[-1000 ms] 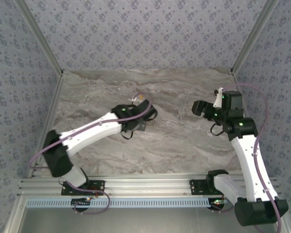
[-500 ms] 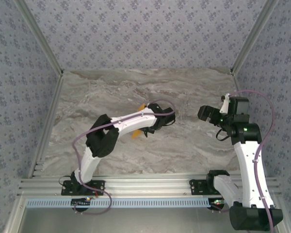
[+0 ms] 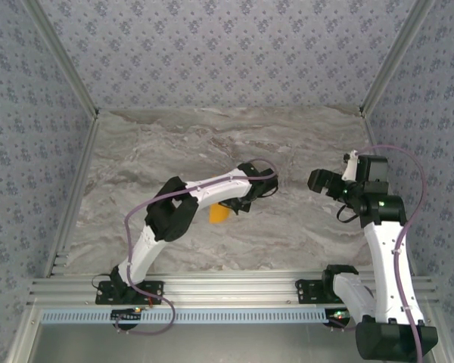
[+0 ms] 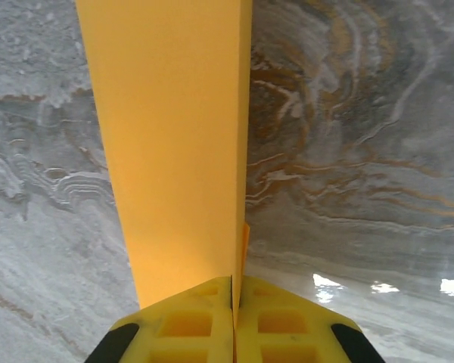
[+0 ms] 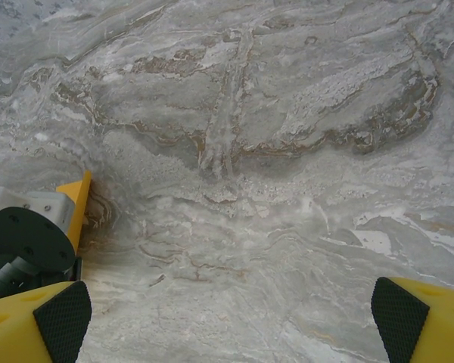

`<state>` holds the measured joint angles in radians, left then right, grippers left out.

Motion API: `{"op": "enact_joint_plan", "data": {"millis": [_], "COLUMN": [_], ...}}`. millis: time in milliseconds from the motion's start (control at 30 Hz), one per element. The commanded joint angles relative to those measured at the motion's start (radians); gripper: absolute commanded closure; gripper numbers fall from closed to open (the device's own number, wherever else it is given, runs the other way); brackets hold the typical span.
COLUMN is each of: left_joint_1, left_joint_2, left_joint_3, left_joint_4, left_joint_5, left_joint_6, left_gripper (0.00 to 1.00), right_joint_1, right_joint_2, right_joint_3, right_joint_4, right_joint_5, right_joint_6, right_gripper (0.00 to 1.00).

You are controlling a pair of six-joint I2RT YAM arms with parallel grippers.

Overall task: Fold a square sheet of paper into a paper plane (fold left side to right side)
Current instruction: Turn over the paper at the center of the table.

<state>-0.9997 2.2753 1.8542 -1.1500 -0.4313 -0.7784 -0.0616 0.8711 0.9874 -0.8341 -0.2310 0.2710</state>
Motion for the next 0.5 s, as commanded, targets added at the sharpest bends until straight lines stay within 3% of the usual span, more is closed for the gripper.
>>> {"op": "enact_joint_plan", "data": {"millis": [0,200,467], "left_joint_1": [0.004,0.003,0.005], "left_joint_2": [0.028,0.039,-0.060], "left_joint_3": [0.035,0.045,0.026], "left_joint_4": [0.012,0.015,0.088], "left_joint_5": [0.043,0.069,0.149], "left_joint_6": [0.025,0.036,0.092], "left_gripper": [0.95,0.88,0.56], "right_joint_1": [-0.010,-0.011,-0.013], "right_joint_2": [-0.006,0.000,0.022], "right_joint_3": [-0.013,-0.016,-0.022], "right_joint_4": [0.012,0.015,0.015], "right_joint_5": [-0.035,-0.051,-0.085], "right_joint_6": [-0.010,-0.011,-0.013], "right_gripper": [0.00,0.00,0.00]}}
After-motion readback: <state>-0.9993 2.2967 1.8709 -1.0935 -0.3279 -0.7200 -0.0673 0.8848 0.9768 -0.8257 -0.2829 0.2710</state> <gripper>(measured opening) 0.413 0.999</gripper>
